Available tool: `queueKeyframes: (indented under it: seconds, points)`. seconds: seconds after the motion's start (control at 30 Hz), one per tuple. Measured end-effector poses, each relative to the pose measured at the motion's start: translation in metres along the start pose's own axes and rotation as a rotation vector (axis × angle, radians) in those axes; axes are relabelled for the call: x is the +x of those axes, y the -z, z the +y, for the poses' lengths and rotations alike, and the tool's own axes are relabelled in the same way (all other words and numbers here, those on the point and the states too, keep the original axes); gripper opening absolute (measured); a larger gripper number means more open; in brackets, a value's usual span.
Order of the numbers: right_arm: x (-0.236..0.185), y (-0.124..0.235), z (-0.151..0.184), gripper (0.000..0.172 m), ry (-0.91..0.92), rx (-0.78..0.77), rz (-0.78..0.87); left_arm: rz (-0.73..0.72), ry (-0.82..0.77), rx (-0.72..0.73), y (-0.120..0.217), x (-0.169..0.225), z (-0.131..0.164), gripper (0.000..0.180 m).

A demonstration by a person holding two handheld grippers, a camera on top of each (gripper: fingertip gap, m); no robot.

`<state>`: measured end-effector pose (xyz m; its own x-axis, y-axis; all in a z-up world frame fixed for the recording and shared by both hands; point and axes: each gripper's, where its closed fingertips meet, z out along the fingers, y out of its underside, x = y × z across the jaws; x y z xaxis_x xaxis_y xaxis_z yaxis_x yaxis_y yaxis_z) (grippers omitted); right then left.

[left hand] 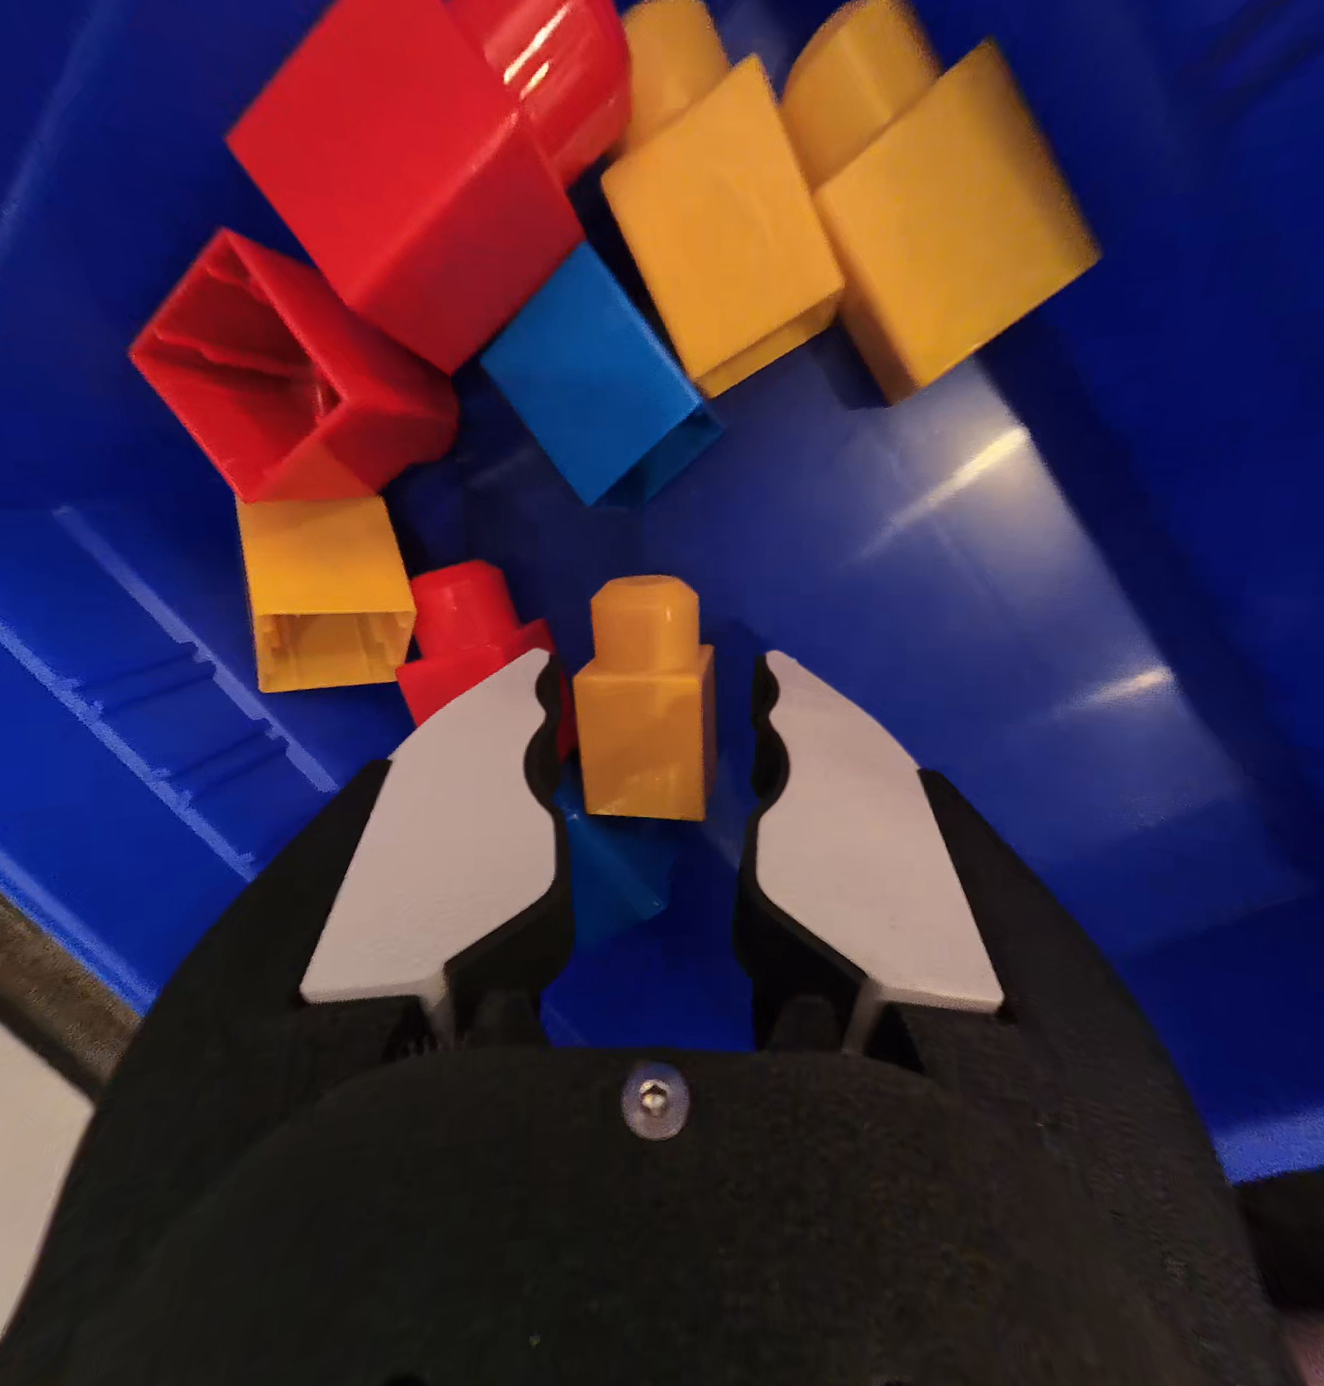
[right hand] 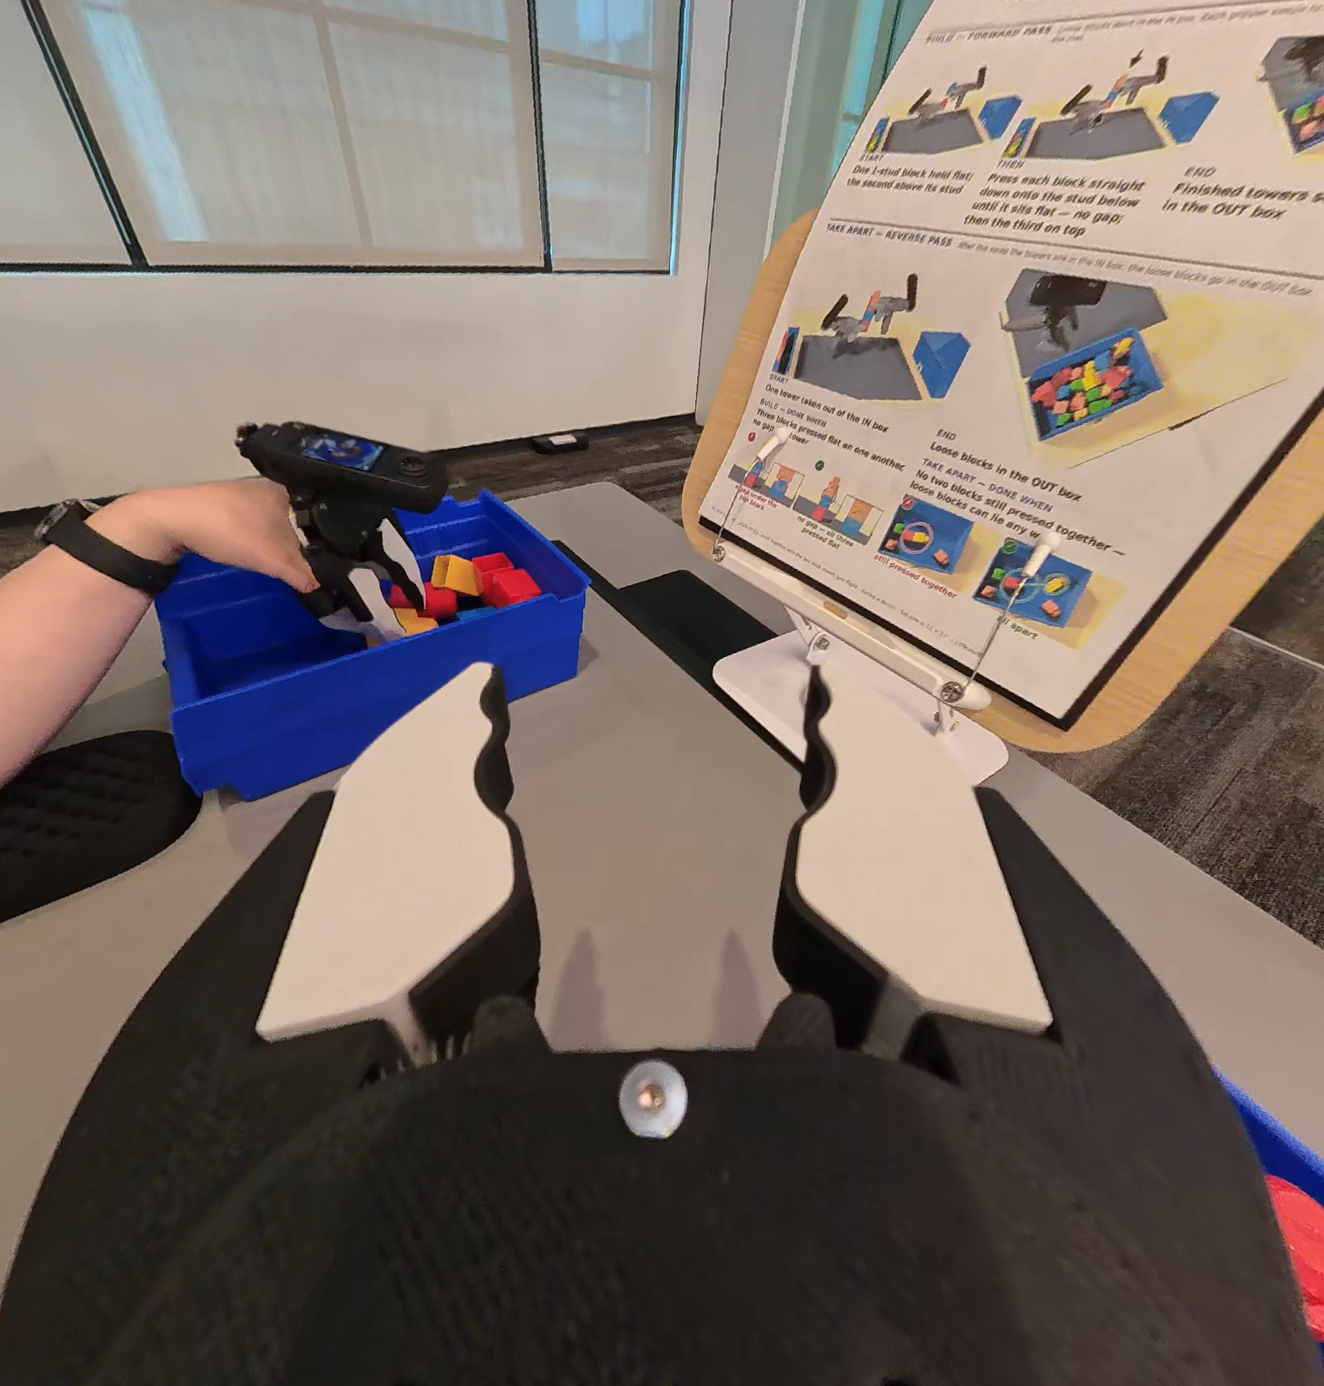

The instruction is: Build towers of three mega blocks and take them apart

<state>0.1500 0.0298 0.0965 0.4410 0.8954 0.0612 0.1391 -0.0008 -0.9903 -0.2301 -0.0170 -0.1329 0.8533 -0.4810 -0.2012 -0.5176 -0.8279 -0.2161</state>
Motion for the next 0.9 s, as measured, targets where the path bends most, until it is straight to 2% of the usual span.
queueKeyframes:
  seconds: [0.03, 0.2, 0.3, 0.4, 0.47, 0.57, 0.67, 0.77, 0.9]
  points:
    - [-0.001, -0.003, 0.003, 0.076, 0.004, -0.014, -0.004, -0.008, -0.003, -0.011, -0.003, -0.001, 0.001, 0.049]
    - [-0.009, -0.015, 0.014, 0.076, 0.022, -0.064, -0.030, 0.073, 0.026, -0.058, -0.014, 0.008, 0.008, 0.039]
    - [-0.016, -0.022, 0.019, 0.076, 0.027, -0.089, -0.054, 0.055, -0.001, -0.078, -0.011, 0.006, 0.013, 0.037]
    - [-0.028, -0.032, 0.023, 0.074, 0.022, -0.091, -0.103, -0.008, -0.039, 0.022, 0.014, 0.002, -0.001, 0.037]
    - [-0.048, -0.040, 0.018, 0.070, 0.009, -0.047, -0.189, -0.035, -0.062, 0.189, 0.051, 0.008, -0.026, 0.037]
    - [-0.099, -0.049, 0.003, 0.063, -0.006, 0.073, -0.413, 0.067, -0.236, 0.531, 0.124, 0.063, -0.071, 0.037]
    - [-0.144, -0.050, -0.009, 0.060, -0.005, 0.174, -0.582, 0.119, -0.481, 0.765, 0.180, 0.131, -0.097, 0.037]
    - [-0.162, -0.051, -0.012, 0.059, 0.047, 0.224, -0.605, 0.148, -0.644, 0.820, 0.201, 0.183, -0.105, 0.037]
    - [-0.177, -0.049, -0.002, 0.053, 0.198, 0.187, -0.628, 0.145, -0.713, 0.784, 0.197, 0.211, -0.108, 0.037]
